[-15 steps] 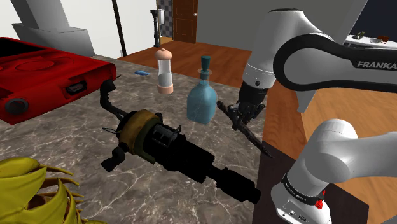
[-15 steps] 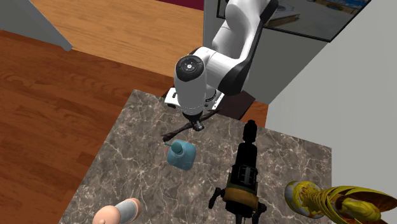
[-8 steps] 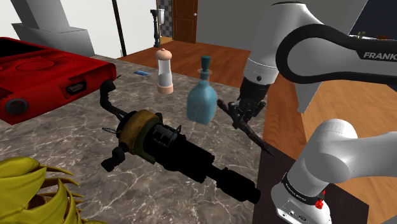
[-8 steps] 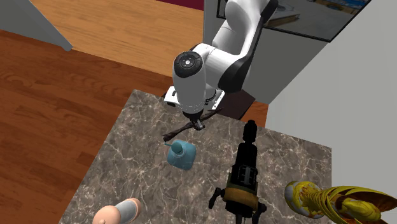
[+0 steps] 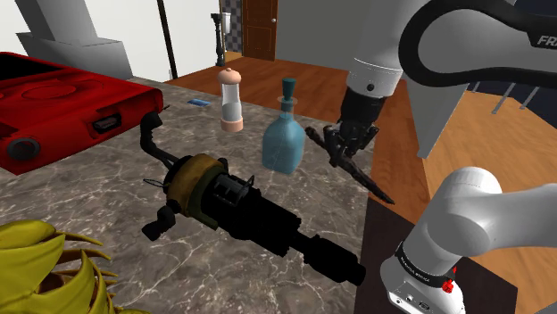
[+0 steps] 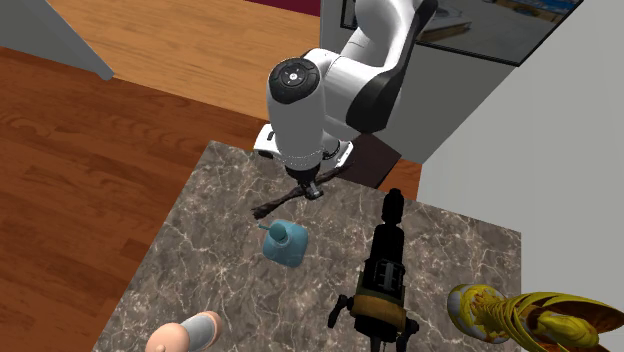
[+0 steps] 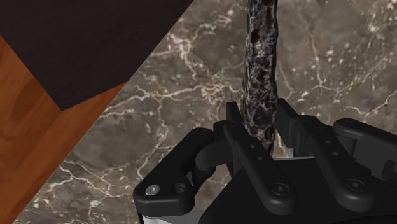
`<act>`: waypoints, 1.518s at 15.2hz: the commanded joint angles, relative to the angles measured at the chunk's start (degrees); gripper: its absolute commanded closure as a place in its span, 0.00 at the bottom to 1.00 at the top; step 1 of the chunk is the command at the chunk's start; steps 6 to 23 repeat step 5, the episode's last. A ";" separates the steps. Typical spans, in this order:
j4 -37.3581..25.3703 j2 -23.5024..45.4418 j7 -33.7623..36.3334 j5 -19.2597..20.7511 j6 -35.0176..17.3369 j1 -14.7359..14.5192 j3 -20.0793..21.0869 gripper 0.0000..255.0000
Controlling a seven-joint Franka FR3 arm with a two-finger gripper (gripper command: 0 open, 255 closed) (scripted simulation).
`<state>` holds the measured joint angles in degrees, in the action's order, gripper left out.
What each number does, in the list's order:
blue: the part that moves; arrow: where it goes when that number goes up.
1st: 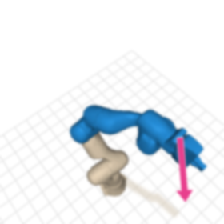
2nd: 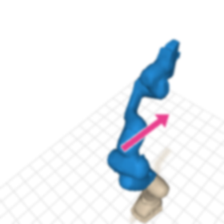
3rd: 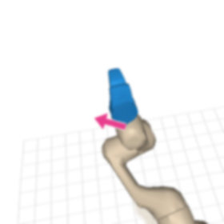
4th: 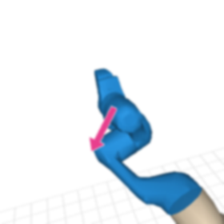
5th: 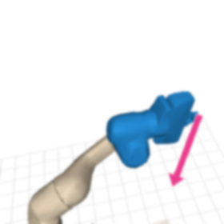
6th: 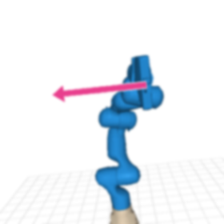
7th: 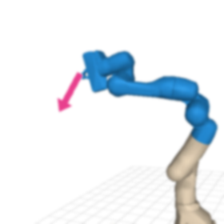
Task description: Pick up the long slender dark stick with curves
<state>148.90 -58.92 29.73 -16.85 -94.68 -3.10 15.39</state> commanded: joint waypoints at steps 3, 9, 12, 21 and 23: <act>-3.55 0.80 0.29 0.69 2.75 0.33 -0.66 1.00; -3.68 0.83 0.30 0.72 2.84 0.34 -0.69 1.00; -3.68 0.83 0.30 0.72 2.84 0.34 -0.69 1.00; -3.68 0.83 0.30 0.72 2.84 0.34 -0.69 1.00; -3.68 0.83 0.30 0.72 2.84 0.34 -0.69 1.00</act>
